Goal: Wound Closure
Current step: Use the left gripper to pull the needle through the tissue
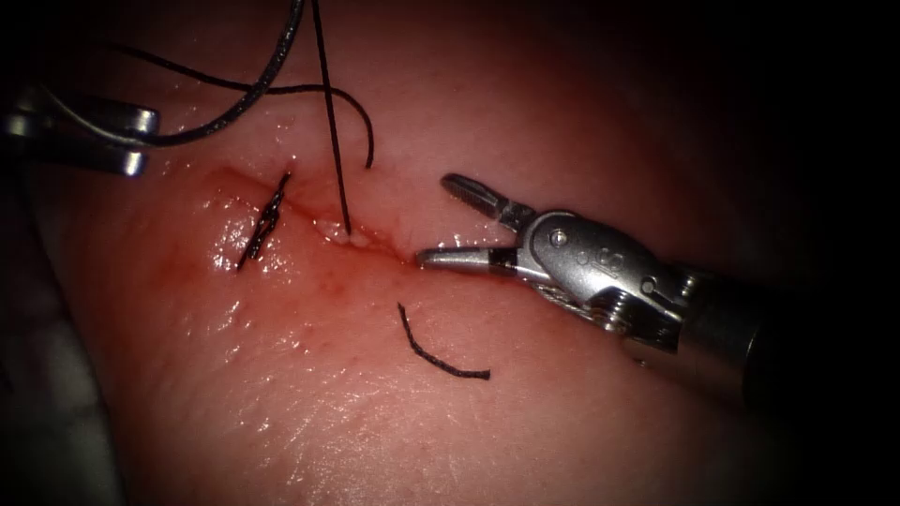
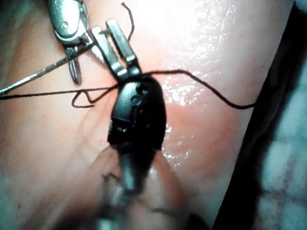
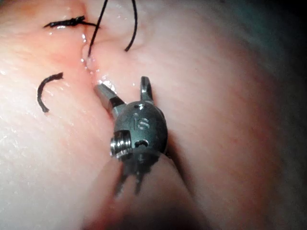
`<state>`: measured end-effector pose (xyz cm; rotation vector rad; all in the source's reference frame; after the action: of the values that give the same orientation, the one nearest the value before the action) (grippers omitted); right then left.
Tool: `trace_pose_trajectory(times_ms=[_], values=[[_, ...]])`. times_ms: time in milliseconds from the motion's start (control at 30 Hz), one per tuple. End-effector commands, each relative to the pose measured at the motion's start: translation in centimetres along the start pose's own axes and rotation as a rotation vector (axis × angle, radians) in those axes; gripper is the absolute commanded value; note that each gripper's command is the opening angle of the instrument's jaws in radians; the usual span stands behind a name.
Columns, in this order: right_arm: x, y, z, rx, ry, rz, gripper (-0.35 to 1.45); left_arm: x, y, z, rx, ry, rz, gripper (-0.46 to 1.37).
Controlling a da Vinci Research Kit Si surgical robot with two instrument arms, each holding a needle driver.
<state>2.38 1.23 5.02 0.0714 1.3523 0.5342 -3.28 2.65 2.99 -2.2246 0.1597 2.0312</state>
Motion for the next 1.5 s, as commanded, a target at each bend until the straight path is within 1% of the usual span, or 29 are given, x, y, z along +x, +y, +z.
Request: trace_pose_trajectory(times_ms=[33, 100, 233, 433, 600, 700, 800, 967, 1100, 1300, 1367, 1400, 1467, 1500], values=[[0.00, 0.00, 0.00, 0.005, 0.000, 0.000, 1.19, 0.00, -0.02, 0.01, 0.006, 0.000, 0.008, -0.35], [0.00, 0.00, 0.00, 0.006, 0.000, 0.000, 1.19, 0.01, -0.13, 0.00, 0.024, -0.007, 0.035, -0.35], [0.00, 0.00, -0.01, 0.006, 0.000, 0.000, 1.19, 0.01, -0.22, -0.02, 0.042, -0.021, 0.051, -0.35], [0.00, 0.00, -0.01, 0.007, -0.003, 0.000, 1.19, -0.02, -0.25, -0.05, 0.064, -0.033, 0.068, -0.35], [0.01, -0.01, -0.01, 0.008, -0.002, 0.000, 1.19, -0.06, -0.24, -0.09, 0.067, -0.039, 0.071, -0.35], [0.01, -0.01, -0.02, 0.009, -0.002, 0.000, 1.19, -0.10, -0.18, -0.12, 0.065, -0.040, 0.077, -0.35], [0.02, -0.01, -0.03, 0.009, -0.002, 0.001, 1.19, -0.15, -0.07, -0.15, 0.064, -0.041, 0.089, -0.35], [0.03, 0.00, -0.02, 0.009, -0.003, 0.003, 1.19, -0.30, 0.19, -0.18, 0.064, -0.042, 0.087, -0.35], [0.04, 0.00, -0.03, 0.009, -0.004, 0.003, 1.19, -0.40, 0.34, -0.19, 0.064, -0.043, 0.086, -0.35], [0.10, 0.01, -0.03, 0.007, -0.006, 0.032, 1.19, -0.62, 0.62, -0.10, 0.062, -0.053, 0.090, -0.35], [0.15, 0.01, -0.04, 0.008, -0.007, 0.042, 1.19, -0.74, 0.73, -0.04, 0.061, -0.058, 0.086, -0.35], [0.16, 0.01, -0.04, 0.008, -0.007, 0.042, 1.19, -0.75, 0.74, -0.03, 0.062, -0.059, 0.088, -0.35], [0.22, 0.01, -0.07, 0.011, -0.009, 0.047, 1.19, -0.86, 0.82, 0.02, 0.059, -0.068, 0.094, -0.35], [0.22, 0.01, -0.07, 0.011, -0.009, 0.047, 1.19, -0.86, 0.82, 0.02, 0.059, -0.068, 0.094, -0.35]])
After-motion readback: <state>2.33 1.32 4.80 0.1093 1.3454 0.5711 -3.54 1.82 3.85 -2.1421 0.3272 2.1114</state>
